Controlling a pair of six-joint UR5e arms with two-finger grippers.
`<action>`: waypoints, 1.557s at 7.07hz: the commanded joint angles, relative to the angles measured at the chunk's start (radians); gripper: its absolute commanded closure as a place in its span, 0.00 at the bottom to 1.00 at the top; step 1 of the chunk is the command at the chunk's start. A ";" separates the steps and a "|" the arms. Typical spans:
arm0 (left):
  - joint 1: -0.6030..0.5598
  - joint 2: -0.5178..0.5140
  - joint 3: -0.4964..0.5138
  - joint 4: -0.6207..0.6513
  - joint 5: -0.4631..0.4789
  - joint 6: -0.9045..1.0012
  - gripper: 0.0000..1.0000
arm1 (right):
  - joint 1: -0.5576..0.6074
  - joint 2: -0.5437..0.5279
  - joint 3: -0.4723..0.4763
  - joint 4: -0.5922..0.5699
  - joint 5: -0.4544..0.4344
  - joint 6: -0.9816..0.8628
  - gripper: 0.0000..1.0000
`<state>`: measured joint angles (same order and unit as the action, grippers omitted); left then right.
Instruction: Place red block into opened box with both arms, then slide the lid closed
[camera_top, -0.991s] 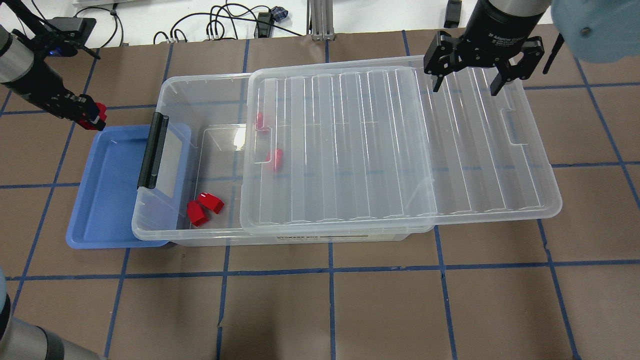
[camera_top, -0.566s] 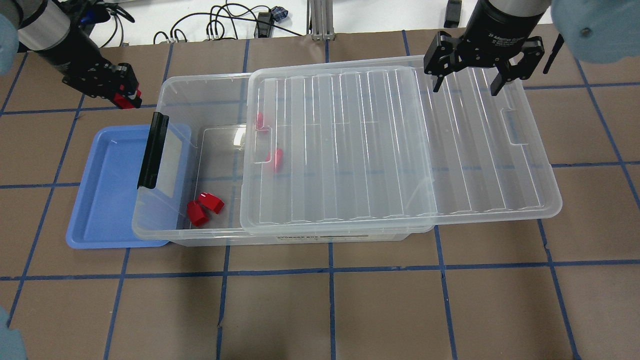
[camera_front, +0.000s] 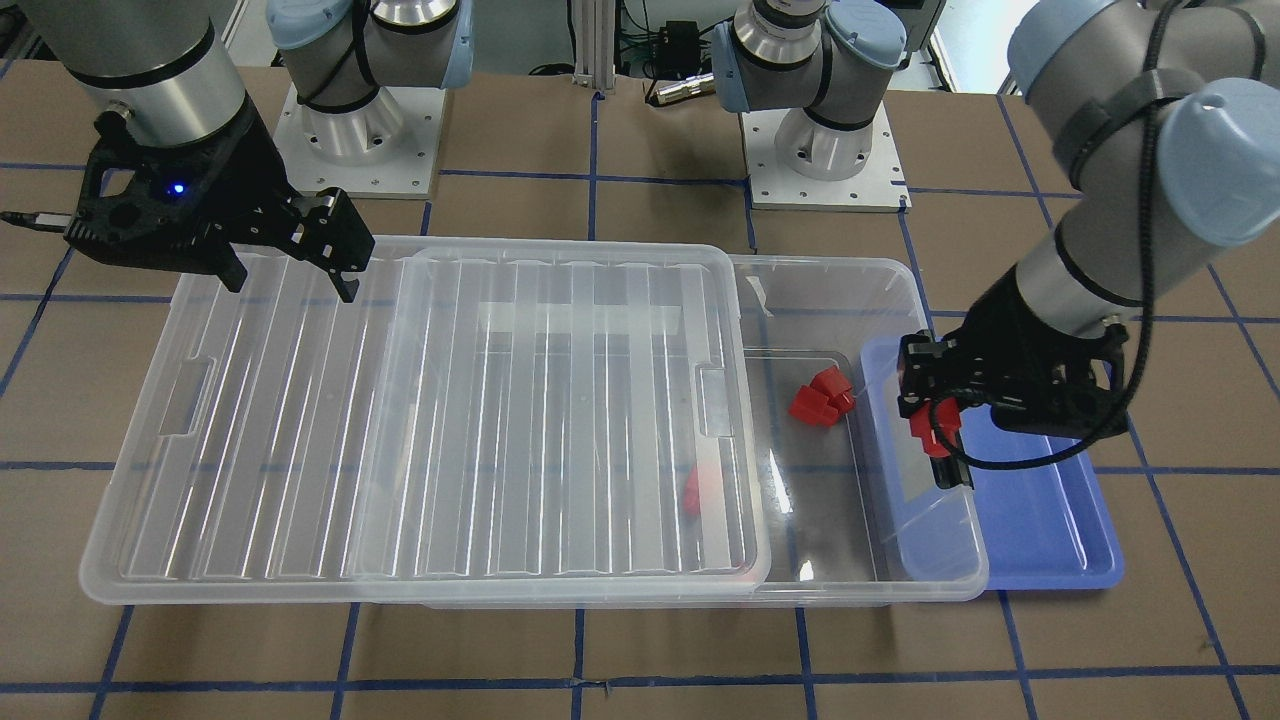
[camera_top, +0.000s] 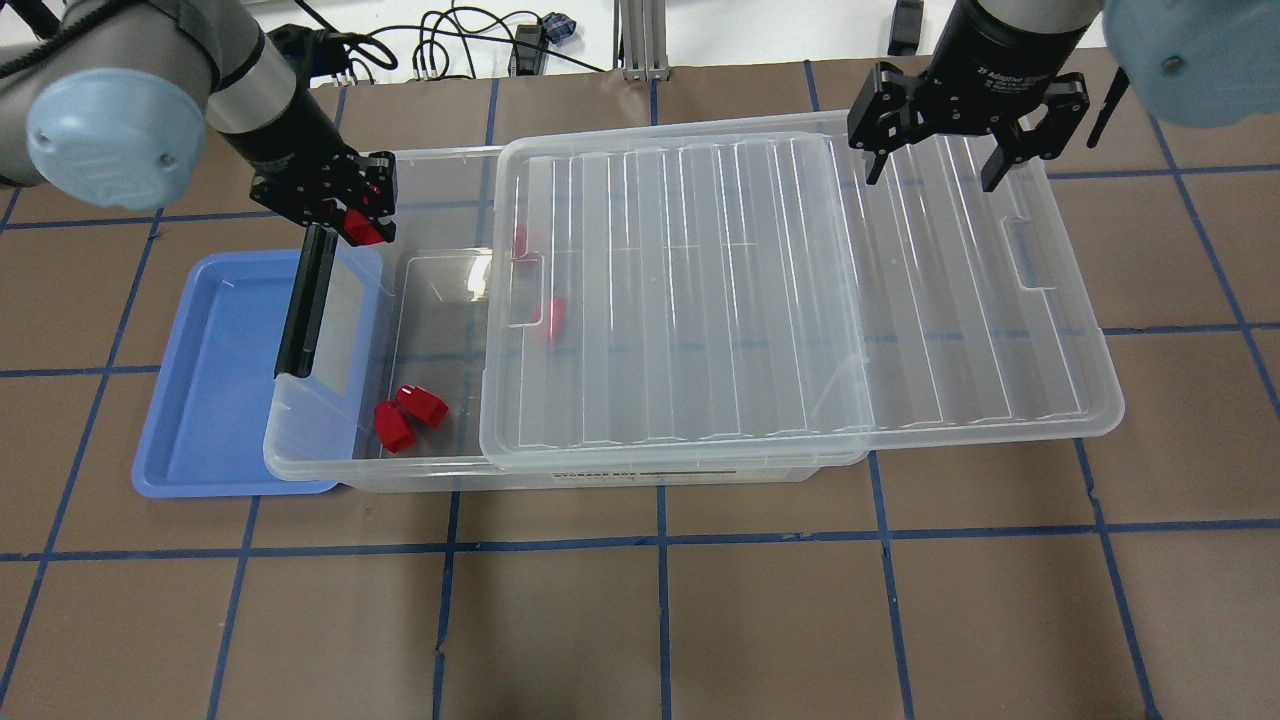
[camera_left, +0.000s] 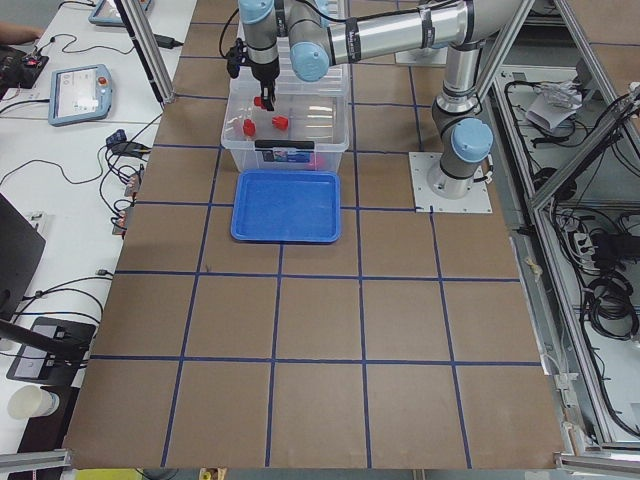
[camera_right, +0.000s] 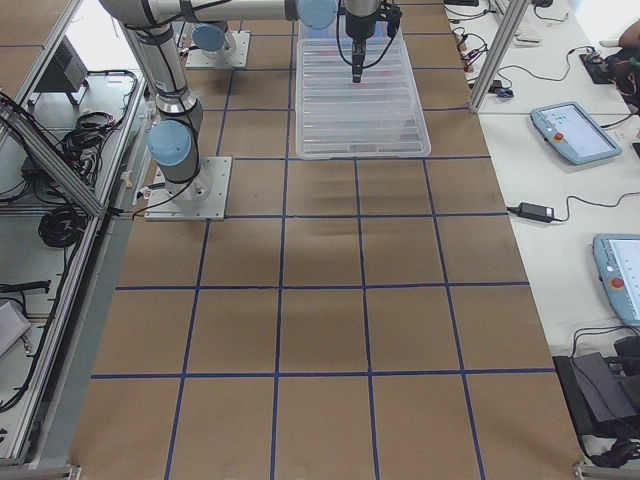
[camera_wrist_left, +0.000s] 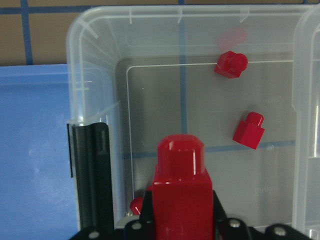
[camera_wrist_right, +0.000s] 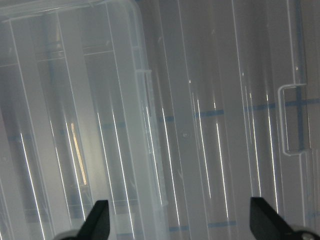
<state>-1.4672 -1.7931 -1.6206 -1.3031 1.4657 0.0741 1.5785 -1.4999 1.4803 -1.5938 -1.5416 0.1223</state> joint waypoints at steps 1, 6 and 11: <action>-0.005 0.000 -0.158 0.231 0.002 -0.051 0.89 | 0.002 0.000 0.000 0.000 0.001 -0.001 0.00; -0.076 -0.066 -0.209 0.272 0.058 -0.055 0.89 | 0.002 0.001 -0.002 0.002 0.000 -0.001 0.00; -0.056 -0.143 -0.213 0.301 0.062 -0.082 0.63 | 0.002 0.001 -0.008 0.005 -0.002 -0.001 0.00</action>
<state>-1.5251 -1.9217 -1.8319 -1.0037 1.5265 0.0115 1.5811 -1.4992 1.4775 -1.5919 -1.5420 0.1212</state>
